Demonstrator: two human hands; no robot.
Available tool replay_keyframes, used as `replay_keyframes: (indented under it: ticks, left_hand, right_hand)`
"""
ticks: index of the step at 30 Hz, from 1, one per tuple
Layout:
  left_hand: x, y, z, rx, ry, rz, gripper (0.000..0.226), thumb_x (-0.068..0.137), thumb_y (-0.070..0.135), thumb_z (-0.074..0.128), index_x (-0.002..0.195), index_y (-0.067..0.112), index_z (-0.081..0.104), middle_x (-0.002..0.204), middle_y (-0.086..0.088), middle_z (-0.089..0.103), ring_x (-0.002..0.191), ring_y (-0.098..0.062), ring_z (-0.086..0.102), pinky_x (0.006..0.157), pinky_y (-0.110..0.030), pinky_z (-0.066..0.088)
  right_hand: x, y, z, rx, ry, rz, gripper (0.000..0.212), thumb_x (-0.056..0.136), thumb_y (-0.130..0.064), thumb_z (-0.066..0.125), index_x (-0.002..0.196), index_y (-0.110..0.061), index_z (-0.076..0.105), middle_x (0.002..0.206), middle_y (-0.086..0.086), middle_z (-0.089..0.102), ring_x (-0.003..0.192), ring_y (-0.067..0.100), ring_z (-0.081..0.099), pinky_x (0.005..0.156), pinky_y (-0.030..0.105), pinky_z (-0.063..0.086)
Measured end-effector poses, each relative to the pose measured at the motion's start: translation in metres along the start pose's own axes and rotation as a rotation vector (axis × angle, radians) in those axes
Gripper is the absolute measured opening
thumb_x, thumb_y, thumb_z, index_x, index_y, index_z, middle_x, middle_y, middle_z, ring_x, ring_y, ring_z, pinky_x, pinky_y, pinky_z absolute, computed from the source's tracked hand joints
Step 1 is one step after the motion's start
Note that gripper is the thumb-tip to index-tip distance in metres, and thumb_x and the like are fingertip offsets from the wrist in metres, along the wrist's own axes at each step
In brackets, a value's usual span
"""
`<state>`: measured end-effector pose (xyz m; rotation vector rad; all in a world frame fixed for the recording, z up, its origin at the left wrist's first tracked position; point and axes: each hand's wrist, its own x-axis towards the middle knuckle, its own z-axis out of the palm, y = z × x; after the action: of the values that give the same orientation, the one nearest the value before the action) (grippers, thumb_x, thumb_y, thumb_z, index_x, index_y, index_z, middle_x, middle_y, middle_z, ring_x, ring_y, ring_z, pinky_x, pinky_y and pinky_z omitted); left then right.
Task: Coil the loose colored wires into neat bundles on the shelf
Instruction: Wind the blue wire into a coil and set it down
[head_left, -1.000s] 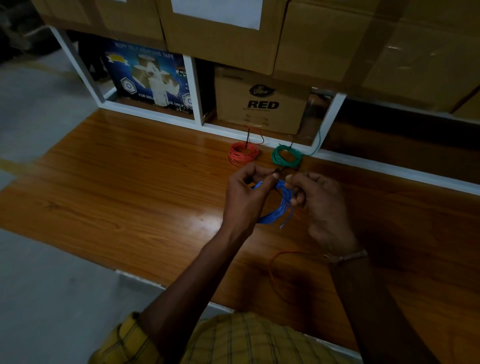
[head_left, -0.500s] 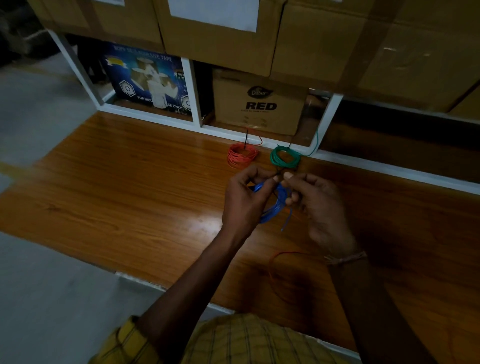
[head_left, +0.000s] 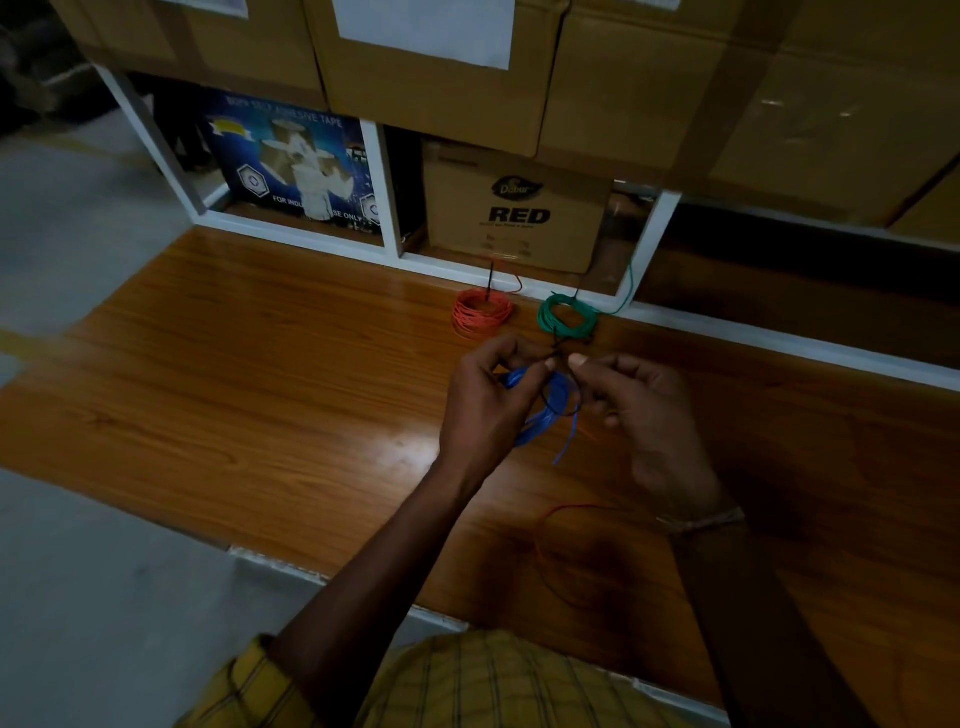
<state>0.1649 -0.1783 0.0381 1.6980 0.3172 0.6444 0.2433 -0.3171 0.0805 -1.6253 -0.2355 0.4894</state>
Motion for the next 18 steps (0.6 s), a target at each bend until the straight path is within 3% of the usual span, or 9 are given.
replay_keyframes:
  ticks: [2,4,6,8,14,18]
  left_hand:
    - [-0.001,0.000,0.000,0.003,-0.009,-0.009,0.001,0.097,0.012,0.074,0.098,0.011,0.074,0.092,-0.005,0.071,0.093,-0.022,0.067,0.080,-0.033,0.056]
    - [-0.002,0.000,0.000,0.009,-0.020,-0.014,0.002,0.096,0.011,0.075,0.098,0.011,0.075,0.092,-0.008,0.070,0.091,-0.020,0.067,0.078,-0.029,0.056]
    - [-0.004,0.001,0.002,0.002,-0.029,-0.019,0.002,0.096,0.011,0.075,0.098,0.010,0.075,0.092,-0.009,0.070,0.090,-0.020,0.067,0.078,-0.030,0.057]
    - [-0.005,0.001,0.003,-0.002,-0.035,-0.019,0.002,0.096,0.011,0.075,0.098,0.010,0.075,0.092,-0.011,0.070,0.091,-0.022,0.068,0.081,-0.039,0.058]
    - [-0.005,0.002,-0.002,0.002,-0.072,-0.027,0.003,0.097,0.013,0.074,0.099,0.013,0.075,0.092,-0.010,0.070,0.091,-0.024,0.068,0.083,-0.052,0.058]
    - [-0.012,0.000,-0.002,0.018,-0.109,-0.067,0.004,0.096,0.015,0.075,0.100,0.015,0.076,0.094,-0.005,0.071,0.094,-0.023,0.069,0.085,-0.054,0.058]
  right_hand:
    - [0.005,0.000,-0.003,-0.038,0.048,-0.086,0.013,0.092,-0.020,0.073,0.080,-0.015,0.072,0.068,-0.008,0.069,0.055,-0.007,0.058,0.050,0.007,0.041]
    - [0.011,-0.004,-0.004,-0.085,0.047,-0.163,0.007,0.092,-0.020,0.074,0.085,-0.017,0.075,0.081,-0.005,0.074,0.072,-0.004,0.067,0.064,0.013,0.051]
    - [0.020,-0.005,-0.007,-0.162,-0.004,-0.211,0.008,0.091,-0.022,0.076,0.092,-0.014,0.078,0.093,0.005,0.077,0.093,0.018,0.073,0.082,0.032,0.060]
    - [0.025,-0.006,-0.009,-0.172,-0.080,-0.211,0.013,0.091,-0.020,0.075,0.096,-0.008,0.078,0.098,0.011,0.077,0.100,0.028,0.072,0.089,0.039,0.059]
    - [0.033,-0.004,-0.008,-0.176,-0.115,-0.175,0.018,0.097,-0.019,0.068,0.098,-0.002,0.074,0.100,0.014,0.075,0.086,0.009,0.067,0.073,0.019,0.051]
    - [0.039,-0.016,-0.007,-0.111,-0.032,-0.145,0.013,0.101,-0.016,0.061,0.092,-0.010,0.069,0.082,-0.005,0.066,0.063,-0.015,0.058,0.057,0.004,0.041]
